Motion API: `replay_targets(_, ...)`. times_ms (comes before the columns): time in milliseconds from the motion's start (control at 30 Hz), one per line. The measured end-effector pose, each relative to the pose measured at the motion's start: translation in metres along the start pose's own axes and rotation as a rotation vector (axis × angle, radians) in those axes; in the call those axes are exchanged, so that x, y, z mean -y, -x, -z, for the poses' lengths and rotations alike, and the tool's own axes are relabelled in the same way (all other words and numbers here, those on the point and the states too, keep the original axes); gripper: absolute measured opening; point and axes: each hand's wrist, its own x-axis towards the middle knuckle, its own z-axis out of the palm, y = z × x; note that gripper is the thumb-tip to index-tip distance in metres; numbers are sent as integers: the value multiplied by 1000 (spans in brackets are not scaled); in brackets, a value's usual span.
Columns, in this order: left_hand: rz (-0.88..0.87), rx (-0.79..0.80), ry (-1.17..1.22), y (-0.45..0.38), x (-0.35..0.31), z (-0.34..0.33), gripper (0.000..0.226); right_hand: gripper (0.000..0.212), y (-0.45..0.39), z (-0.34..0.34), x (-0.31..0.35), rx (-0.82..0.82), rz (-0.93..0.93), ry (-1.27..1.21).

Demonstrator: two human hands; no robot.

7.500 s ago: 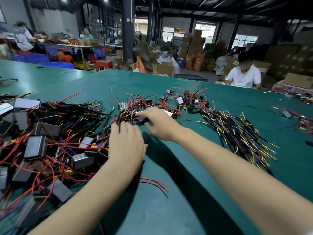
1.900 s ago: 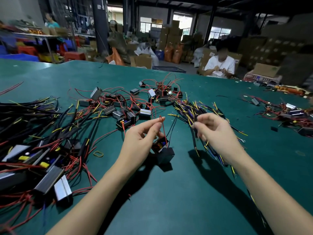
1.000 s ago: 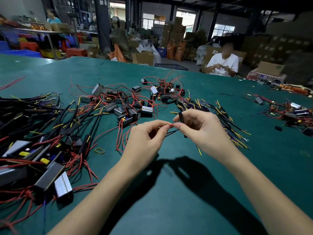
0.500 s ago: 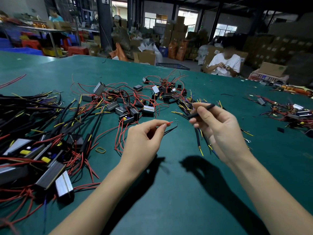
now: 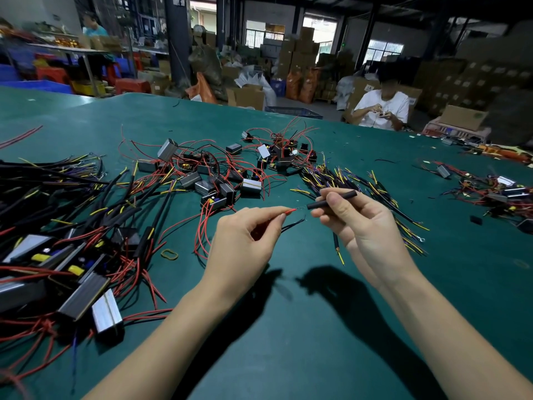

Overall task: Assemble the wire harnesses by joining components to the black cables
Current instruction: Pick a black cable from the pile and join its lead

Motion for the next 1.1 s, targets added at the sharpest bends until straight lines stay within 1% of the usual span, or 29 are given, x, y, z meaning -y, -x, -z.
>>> replay_targets(267, -19, 10, -9, 1, 3, -2, 15, 17, 2, -5, -9, 19, -18, -21)
replay_targets(367, 4, 46, 20, 2, 2, -2, 19, 18, 2, -5, -11, 35, -38, 22)
replay_targets(433, 49, 87, 82, 3, 1, -2, 28, 18, 2, -5, -11, 59, -38, 100)
replay_targets(533, 89, 149, 155, 4, -2, 0, 37, 17, 5, -5, -11, 116, -6, 298)
replay_targets(633, 126, 236, 112, 4, -1, 0, 38, 4, 5, -5, -8, 170, 12, 454)
replay_targets(767, 216, 380, 37, -2, 2, 5, 36, 4, 4, 0, -7, 198, -13, 498)
replay_targets(867, 317, 504, 112, -8, 8, 16, 38, 3, 4, 2, -9, 213, -18, 532)
replay_targets(933, 358, 593, 149, -11, 10, 22, 36, 4, 3, 3, -8, 250, -33, 569)
replay_targets(1033, 357, 615, 152, -12, 12, 25, 30, 3, 1, 0, -7, 328, -55, 612)
replay_targets(1100, 343, 601, 155, -11, 13, 24, 26, 8, 0, -2, -8, 368, -74, 617)
